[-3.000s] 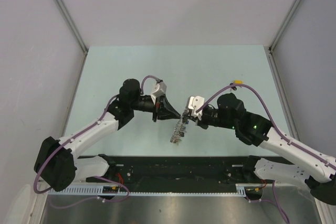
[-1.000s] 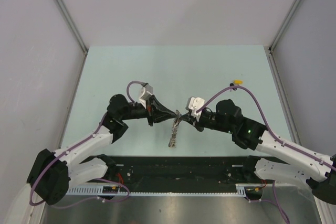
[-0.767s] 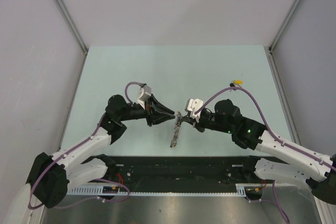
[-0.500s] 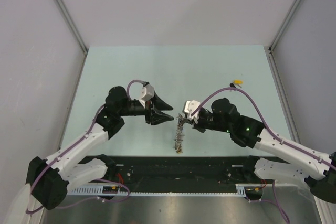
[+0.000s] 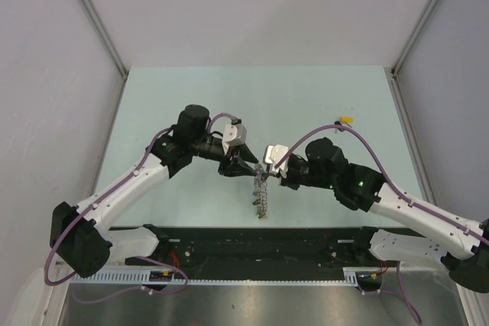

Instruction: Put the keys on the keyring

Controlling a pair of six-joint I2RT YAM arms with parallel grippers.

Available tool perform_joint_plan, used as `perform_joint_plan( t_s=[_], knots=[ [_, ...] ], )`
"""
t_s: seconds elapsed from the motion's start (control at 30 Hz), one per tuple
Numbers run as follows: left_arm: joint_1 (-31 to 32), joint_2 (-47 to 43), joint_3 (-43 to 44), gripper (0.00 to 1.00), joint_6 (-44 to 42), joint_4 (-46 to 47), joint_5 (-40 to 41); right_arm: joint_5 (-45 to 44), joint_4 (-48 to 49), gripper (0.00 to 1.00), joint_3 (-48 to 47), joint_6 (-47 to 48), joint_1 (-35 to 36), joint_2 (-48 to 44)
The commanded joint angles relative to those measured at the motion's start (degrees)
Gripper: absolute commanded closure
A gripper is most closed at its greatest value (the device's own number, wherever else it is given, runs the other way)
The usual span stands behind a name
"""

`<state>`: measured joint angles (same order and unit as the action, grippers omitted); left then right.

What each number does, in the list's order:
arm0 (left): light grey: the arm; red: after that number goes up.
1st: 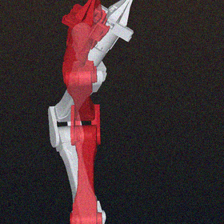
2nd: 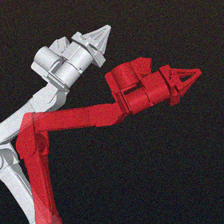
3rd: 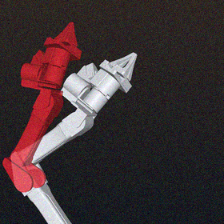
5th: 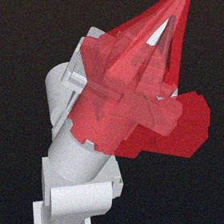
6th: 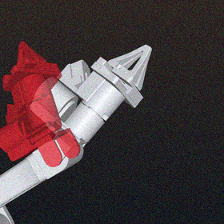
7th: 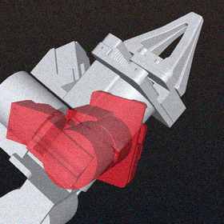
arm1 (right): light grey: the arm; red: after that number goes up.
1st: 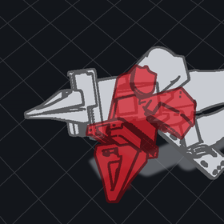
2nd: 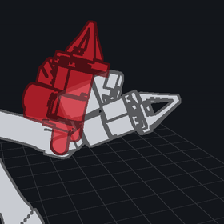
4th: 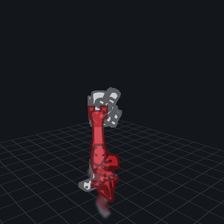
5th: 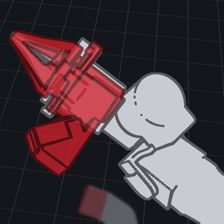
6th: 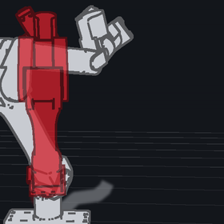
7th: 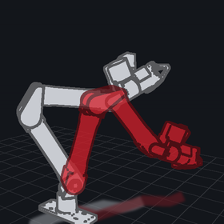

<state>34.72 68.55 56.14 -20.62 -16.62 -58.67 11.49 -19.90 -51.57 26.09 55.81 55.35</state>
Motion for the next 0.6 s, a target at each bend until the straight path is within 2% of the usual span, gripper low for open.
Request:
perform_joint_plan(
  t_s=[0.0,0.33,0.5,0.57],
  knots=[
    [1.23,1.23,3.36,0.58,-5.30,-5.09,-1.27,0.73,1.71,1.00,-3.54,1.25,0.44,0.11],
    [2.63,3.60,5.03,0.61,-6.01,-7.02,-2.15,1.43,1.62,1.00,-3.80,1.34,0.61,0.90],
    [3.07,4.57,4.94,0.69,-5.39,-6.84,-2.24,1.52,1.53,1.00,-3.80,1.34,0.70,1.42],
    [3.25,4.75,4.94,0.76,-5.48,-7.19,-2.23,1.52,1.44,1.00,-3.89,1.34,0.70,1.42]
  ],
)
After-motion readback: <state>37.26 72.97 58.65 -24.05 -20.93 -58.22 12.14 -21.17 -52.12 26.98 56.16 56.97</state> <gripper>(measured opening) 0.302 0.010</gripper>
